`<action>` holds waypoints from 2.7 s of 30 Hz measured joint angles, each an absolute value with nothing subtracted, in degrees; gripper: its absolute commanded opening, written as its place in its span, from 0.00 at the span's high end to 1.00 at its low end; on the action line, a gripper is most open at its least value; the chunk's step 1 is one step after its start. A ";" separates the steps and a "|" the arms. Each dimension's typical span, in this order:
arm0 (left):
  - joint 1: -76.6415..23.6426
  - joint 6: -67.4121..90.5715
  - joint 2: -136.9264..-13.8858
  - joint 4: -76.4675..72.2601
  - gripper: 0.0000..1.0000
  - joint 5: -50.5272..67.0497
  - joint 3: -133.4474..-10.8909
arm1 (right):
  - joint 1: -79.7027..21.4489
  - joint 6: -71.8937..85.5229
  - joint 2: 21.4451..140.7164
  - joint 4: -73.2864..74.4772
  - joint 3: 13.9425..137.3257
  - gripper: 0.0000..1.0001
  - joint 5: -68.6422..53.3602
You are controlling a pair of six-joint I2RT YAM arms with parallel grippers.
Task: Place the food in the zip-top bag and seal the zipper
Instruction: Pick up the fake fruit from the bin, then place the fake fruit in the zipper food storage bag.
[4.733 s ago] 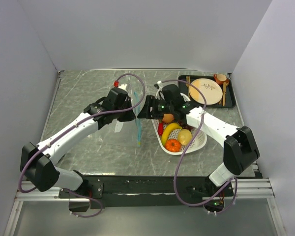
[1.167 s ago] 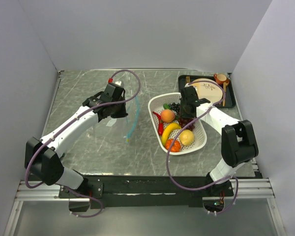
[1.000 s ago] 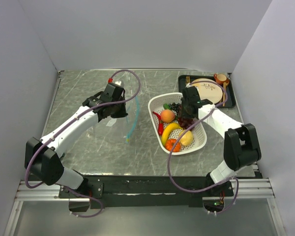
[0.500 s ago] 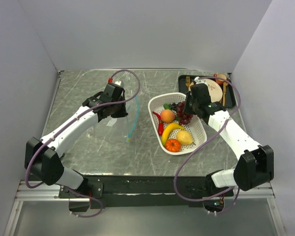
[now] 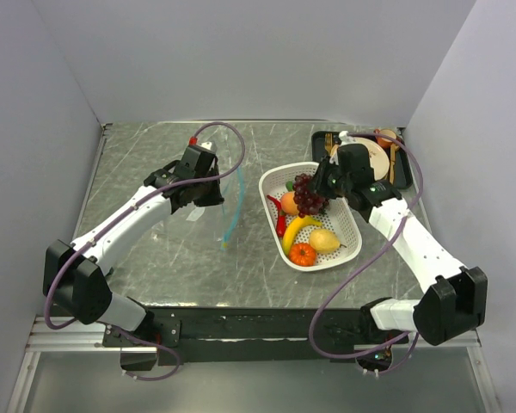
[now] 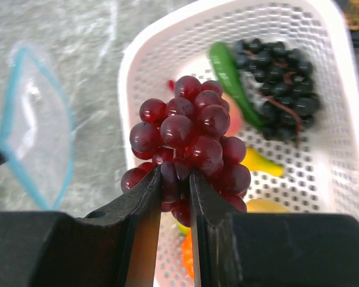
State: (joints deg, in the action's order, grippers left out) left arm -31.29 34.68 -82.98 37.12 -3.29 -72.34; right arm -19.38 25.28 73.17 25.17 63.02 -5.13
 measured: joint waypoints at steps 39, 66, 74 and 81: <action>-31.14 38.68 -79.07 31.83 0.99 -0.73 -71.46 | -32.29 43.24 87.68 -2.22 66.96 0.94 -23.38; -31.14 39.44 -77.56 29.34 0.99 2.24 -71.02 | -32.97 44.16 97.78 5.30 75.81 0.89 -25.74; -31.14 40.58 -77.47 29.41 0.99 3.64 -68.53 | -32.99 48.45 101.14 3.38 75.88 0.79 -27.16; -31.16 41.10 -77.45 29.45 0.99 3.57 -68.14 | -33.12 48.90 103.39 3.42 75.94 0.49 -30.87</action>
